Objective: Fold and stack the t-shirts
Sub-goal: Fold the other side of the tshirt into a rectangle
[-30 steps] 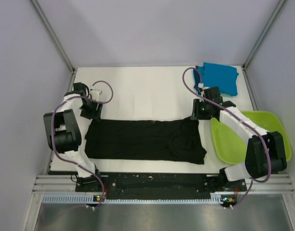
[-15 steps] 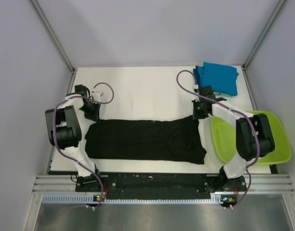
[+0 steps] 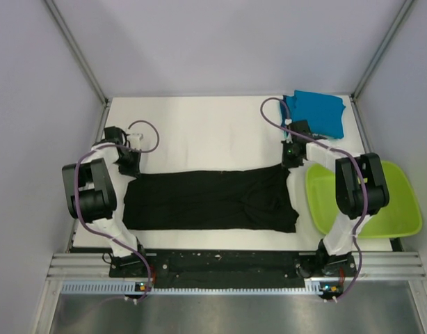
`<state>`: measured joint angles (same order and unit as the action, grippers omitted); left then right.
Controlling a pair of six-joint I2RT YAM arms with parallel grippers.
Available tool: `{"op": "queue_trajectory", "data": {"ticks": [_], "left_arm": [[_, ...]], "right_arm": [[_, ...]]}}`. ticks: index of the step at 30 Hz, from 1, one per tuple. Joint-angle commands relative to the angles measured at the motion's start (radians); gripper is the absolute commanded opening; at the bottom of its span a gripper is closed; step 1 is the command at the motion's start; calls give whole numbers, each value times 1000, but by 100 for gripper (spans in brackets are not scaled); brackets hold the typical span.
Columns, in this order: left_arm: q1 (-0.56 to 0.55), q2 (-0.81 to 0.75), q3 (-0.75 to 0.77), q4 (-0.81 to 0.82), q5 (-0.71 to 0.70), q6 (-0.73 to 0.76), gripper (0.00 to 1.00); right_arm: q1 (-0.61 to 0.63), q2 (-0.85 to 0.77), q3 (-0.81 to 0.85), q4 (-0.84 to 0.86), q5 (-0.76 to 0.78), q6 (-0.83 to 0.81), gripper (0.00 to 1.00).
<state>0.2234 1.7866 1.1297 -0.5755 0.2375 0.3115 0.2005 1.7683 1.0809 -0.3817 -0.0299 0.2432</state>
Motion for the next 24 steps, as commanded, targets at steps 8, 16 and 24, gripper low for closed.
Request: {"op": "queue_trajectory", "data": {"ticks": [8, 16, 24], "left_arm": [[56, -107, -51, 72, -67, -49, 0], [94, -144, -85, 57, -56, -37, 0], [96, -147, -91, 57, -76, -17, 0]], "right_arm": [[-3, 120, 266, -14, -71, -76, 21], [22, -153, 185, -157, -15, -38, 52], [141, -400, -154, -286, 18, 108, 61]]}}
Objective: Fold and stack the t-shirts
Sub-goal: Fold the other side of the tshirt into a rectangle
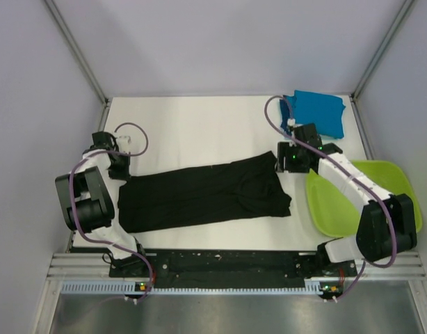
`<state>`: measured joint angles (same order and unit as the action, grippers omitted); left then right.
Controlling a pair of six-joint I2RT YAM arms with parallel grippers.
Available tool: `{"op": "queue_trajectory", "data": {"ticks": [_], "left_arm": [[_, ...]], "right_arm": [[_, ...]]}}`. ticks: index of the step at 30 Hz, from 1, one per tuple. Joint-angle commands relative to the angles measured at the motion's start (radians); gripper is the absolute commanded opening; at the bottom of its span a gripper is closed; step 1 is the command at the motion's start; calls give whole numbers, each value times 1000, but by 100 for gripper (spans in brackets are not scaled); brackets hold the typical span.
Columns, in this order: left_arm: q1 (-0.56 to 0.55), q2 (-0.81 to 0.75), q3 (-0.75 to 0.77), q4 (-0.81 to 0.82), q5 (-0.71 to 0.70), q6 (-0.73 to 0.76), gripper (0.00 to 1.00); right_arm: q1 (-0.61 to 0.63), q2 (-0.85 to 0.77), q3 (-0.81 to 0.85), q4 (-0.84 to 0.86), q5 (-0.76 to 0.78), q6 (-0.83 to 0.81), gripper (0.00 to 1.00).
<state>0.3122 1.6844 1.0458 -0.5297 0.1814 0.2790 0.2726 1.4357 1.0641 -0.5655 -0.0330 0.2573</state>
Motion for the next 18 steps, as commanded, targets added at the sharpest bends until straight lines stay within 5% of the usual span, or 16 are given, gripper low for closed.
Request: {"op": "queue_trajectory", "data": {"ticks": [1, 9, 14, 18], "left_arm": [[5, -45, -7, 11, -23, 17, 0], [5, -46, -6, -4, -33, 40, 0], [2, -87, 49, -58, -8, 58, 44], [-21, -173, 131, -73, -52, 77, 59]], "right_arm": [[83, -83, -165, -105, 13, 120, 61], [112, -110, -291, -85, -12, 169, 60], [112, -152, -208, -128, 18, 120, 56], [112, -181, -135, -155, 27, 94, 54]]}}
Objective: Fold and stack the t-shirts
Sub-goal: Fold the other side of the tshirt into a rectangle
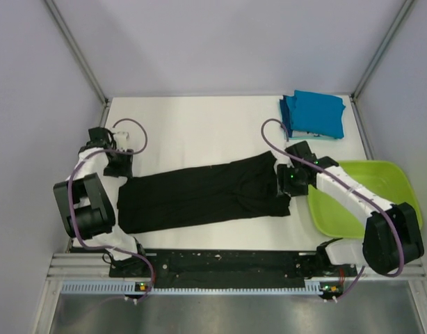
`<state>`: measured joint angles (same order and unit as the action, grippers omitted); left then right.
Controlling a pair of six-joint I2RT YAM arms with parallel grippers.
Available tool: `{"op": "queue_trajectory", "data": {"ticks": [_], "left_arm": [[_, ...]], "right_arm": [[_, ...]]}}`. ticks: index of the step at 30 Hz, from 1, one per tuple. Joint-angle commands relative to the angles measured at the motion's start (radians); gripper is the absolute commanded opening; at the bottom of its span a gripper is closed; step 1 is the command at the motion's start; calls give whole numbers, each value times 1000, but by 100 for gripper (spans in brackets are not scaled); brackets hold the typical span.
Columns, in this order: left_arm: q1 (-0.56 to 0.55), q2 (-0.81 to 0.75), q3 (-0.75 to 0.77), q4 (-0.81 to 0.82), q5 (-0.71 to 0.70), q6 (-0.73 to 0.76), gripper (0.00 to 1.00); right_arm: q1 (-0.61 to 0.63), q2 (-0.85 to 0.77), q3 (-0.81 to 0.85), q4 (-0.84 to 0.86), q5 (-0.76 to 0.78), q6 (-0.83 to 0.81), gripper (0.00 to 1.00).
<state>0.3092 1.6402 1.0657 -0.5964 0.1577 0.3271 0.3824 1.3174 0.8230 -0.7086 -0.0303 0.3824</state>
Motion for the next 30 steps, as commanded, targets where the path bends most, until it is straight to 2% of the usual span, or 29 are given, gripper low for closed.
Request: {"op": "queue_trajectory", "data": {"ticks": [1, 3, 6, 7, 8, 11, 15, 18, 22, 28, 30], "left_arm": [[-36, -155, 135, -3, -44, 32, 62], [-103, -200, 183, -2, -82, 44, 64], [-304, -235, 227, -8, -60, 84, 64], [-411, -224, 241, -19, 9, 81, 62], [-471, -208, 263, -41, 87, 73, 57], [-669, -107, 318, -55, 239, 26, 38], [-866, 59, 411, -51, 403, -28, 39], [-943, 141, 424, 58, 454, -86, 44], [-999, 256, 464, 122, 369, -125, 47], [-1009, 372, 525, 171, 335, -188, 48], [-1013, 403, 549, 175, 318, -184, 44]], "right_arm": [[1, -64, 120, -11, 17, -33, 53], [1, -54, 145, 9, -17, -33, 52], [-8, -27, 151, 85, -86, -8, 50], [-19, -14, 145, 137, -114, 4, 50], [-34, -1, 131, 170, -143, 28, 50], [-100, 35, 78, 294, -247, 81, 49], [-128, 78, 33, 408, -281, 122, 47], [-134, 117, 8, 457, -292, 147, 40], [-139, 157, -16, 462, -273, 151, 38], [-140, 169, -38, 465, -240, 139, 39], [-140, 184, -39, 475, -249, 138, 36]]}}
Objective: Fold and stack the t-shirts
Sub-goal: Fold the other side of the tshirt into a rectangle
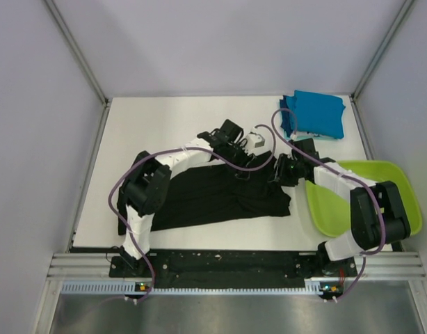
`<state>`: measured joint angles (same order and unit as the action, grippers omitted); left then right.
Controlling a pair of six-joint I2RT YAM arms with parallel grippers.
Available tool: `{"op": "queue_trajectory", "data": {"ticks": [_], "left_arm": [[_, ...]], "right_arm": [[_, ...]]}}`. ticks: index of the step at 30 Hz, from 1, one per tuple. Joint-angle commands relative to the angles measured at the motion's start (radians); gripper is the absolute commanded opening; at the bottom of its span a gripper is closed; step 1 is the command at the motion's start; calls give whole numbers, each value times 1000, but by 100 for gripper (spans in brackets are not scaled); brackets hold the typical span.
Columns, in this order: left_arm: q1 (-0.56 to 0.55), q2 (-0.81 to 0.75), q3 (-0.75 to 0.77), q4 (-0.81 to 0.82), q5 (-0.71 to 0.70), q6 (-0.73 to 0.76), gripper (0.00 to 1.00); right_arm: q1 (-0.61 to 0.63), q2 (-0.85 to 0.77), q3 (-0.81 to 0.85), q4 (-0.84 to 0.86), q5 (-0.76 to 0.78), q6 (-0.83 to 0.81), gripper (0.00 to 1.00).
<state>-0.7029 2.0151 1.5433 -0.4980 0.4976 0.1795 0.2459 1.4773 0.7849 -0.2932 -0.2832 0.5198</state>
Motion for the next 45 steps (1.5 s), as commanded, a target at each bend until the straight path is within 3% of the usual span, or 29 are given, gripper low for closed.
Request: {"op": "queue_trajectory", "data": {"ticks": [1, 5, 12, 16, 17, 19, 20, 28, 38, 39, 42, 45], "left_arm": [[-1, 43, 87, 73, -36, -32, 43], [-4, 108, 147, 29, -53, -26, 42], [-15, 149, 147, 6, -20, -14, 42], [-17, 158, 141, 18, -68, 5, 41], [-15, 157, 143, 21, -65, 3, 35], [-15, 146, 141, 21, -47, -3, 7], [-15, 137, 141, 19, -42, -9, 0], [6, -41, 40, 61, -53, 17, 0], [22, 2, 90, -49, 73, 54, 7], [22, 5, 92, -56, 84, 55, 10], [22, 17, 93, -53, 104, 68, 34], [20, 59, 129, -71, 111, 78, 40]], "right_arm": [[-5, 34, -3, 66, -2, 0, 31], [-8, 43, -6, 72, -10, 0, 24], [-19, 18, -24, 74, -22, 0, 0], [-17, 3, -35, 74, -37, -3, 0], [-19, 3, -38, 72, -37, -4, 0], [-19, -8, -42, 71, -31, -7, 0], [-20, -15, -45, 69, -30, -10, 0], [-20, -93, -59, 16, -13, -61, 0], [-19, -175, -67, 3, -80, -141, 0], [-19, -184, -65, 5, -91, -150, 0], [-20, -199, -65, 12, -100, -168, 0], [-20, -186, -67, 12, -128, -162, 0]]}}
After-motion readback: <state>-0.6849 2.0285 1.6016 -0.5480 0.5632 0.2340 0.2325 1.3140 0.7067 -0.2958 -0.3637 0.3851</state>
